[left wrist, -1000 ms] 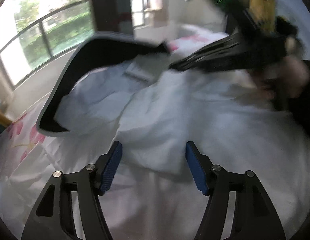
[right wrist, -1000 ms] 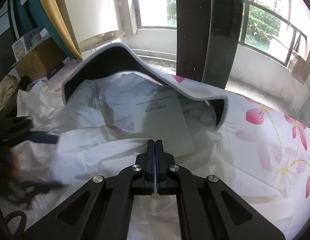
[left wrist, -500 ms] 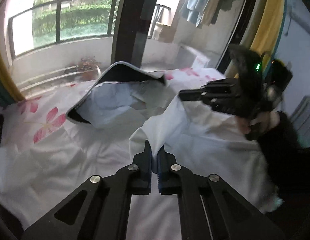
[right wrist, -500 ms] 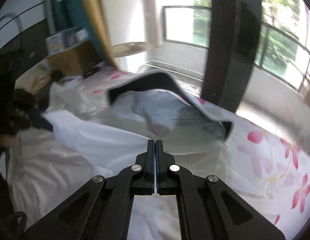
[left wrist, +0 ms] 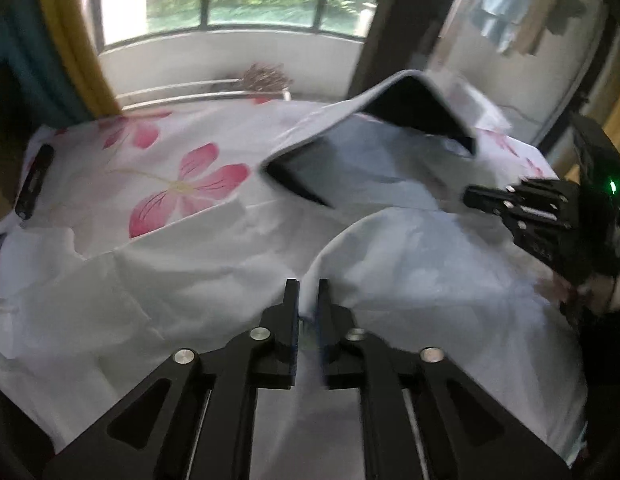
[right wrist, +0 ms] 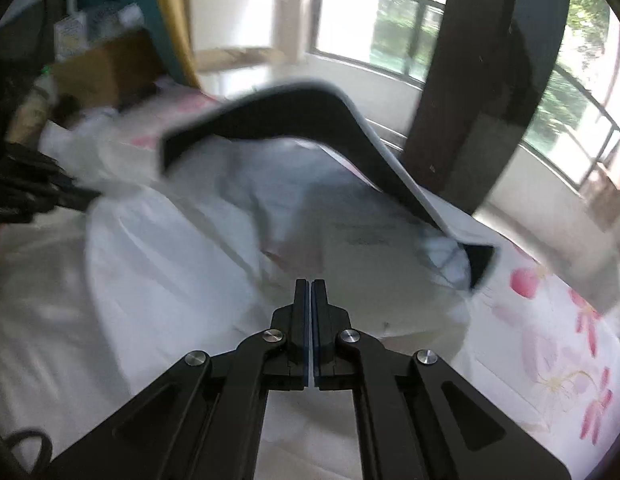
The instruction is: Fold large clothes
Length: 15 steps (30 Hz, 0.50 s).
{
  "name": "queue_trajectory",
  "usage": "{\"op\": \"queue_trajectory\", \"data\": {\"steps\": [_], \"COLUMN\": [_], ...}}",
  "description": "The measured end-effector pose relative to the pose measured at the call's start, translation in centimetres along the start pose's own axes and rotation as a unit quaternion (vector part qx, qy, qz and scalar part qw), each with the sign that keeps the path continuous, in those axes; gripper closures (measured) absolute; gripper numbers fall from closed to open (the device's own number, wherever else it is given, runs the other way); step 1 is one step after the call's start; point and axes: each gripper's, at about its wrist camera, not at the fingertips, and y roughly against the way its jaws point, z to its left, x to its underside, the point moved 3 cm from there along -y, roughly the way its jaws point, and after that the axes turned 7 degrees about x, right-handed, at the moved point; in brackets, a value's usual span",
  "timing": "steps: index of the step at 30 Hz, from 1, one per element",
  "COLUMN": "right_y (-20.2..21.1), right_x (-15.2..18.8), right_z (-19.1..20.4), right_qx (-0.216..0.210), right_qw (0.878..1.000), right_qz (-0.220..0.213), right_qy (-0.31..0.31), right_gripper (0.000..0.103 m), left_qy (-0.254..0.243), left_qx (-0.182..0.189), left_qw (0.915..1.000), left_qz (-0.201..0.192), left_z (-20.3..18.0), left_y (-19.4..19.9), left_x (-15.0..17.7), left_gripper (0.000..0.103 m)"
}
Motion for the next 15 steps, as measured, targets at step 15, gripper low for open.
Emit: {"op": "queue_trajectory", "data": {"steps": [15], "right_y": [5.0], "right_x": [3.1], "right_z": [0.6], "right_qx": [0.064], "right_qw": [0.997], "right_qz": [0.028], "right_qy": [-0.034], "right_gripper": [0.065], "left_qy": [-0.009], "left_qx": [-0.028], "left_qw": [0.9982], "left_qz": [-0.052], "left_z": [5.9], "left_y": [7.1], "left_x": [2.4], "left_gripper": [0.054]}}
